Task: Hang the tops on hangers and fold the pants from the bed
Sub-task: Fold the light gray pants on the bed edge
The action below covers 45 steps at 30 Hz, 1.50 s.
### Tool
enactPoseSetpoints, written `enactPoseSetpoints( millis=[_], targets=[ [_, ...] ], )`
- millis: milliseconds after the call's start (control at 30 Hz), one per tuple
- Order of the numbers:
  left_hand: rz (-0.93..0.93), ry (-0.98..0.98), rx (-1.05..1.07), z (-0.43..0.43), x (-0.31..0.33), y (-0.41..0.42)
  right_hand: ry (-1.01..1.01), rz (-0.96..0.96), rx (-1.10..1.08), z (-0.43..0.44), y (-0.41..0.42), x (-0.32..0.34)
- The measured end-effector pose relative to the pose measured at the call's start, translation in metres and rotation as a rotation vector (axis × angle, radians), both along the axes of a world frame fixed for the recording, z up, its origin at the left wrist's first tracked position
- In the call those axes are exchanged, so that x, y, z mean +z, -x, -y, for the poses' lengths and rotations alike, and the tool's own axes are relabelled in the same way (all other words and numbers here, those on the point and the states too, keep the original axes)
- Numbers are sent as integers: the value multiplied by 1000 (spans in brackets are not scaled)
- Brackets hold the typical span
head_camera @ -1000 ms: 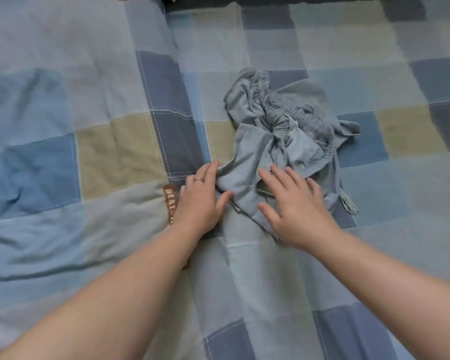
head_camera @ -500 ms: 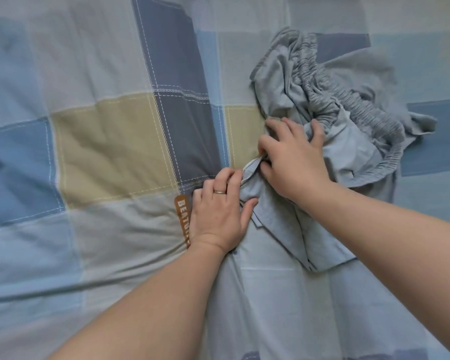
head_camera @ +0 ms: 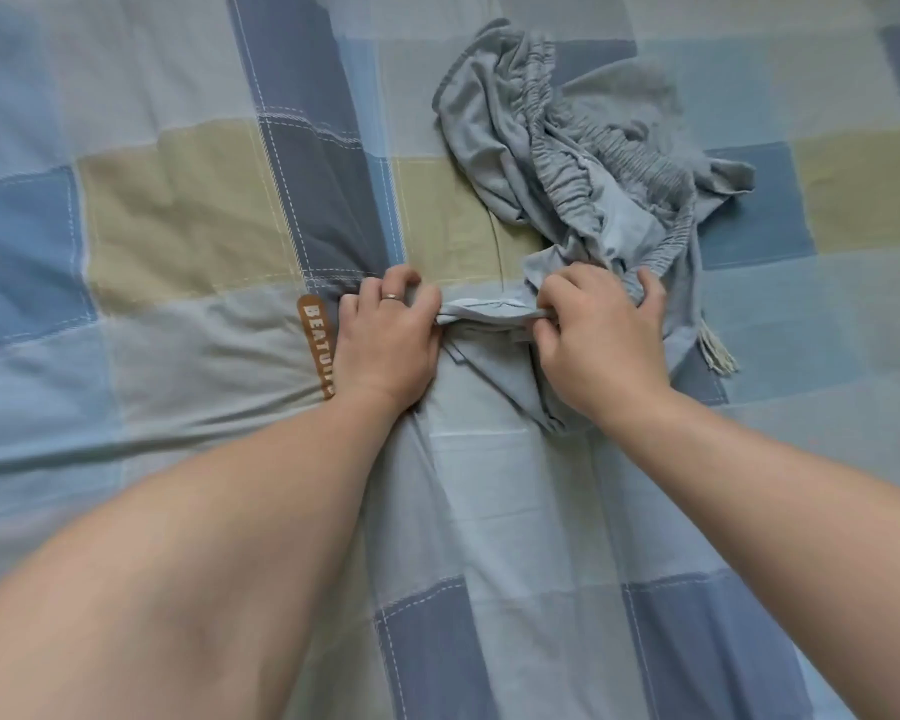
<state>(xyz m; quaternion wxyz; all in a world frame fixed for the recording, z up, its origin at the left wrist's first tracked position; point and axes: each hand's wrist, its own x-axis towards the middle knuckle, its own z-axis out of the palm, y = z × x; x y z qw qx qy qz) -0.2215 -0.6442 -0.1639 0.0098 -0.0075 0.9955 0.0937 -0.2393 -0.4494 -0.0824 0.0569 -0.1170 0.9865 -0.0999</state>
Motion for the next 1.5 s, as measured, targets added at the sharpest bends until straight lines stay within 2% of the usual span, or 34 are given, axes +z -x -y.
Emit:
enactPoseSetpoints(
  millis=[200, 400, 500, 700, 900, 1033, 1200, 1333, 1500],
  targets=[
    [8, -74, -181, -30, 23, -59, 61, 61, -76, -40, -74, 29],
    [232, -149, -154, -89, 87, -188, 144, 234, -258, -117, -178, 89],
    [252, -186, -98, -121, 150, -239, 199, 269, -350, -152, -236, 134],
    [118, -388, 46, -186, 319, -336, 394, 261, -464, -210, -358, 264],
    [58, -528, 188, -235, 444, -406, 542, 259, -391, -256, -424, 377],
    [57, -636, 274, -254, 495, -435, 650, 192, -318, -272, -436, 440],
    [-49, -860, 339, -262, 550, -450, 799, 210, -177, -275, -442, 509],
    [-140, -1080, 318, -248, 596, -448, 955, 158, -56, -258, -450, 558],
    [-129, -1286, 183, -222, 658, -455, 1250, 126, -8, -225, -469, 597]
  ],
)
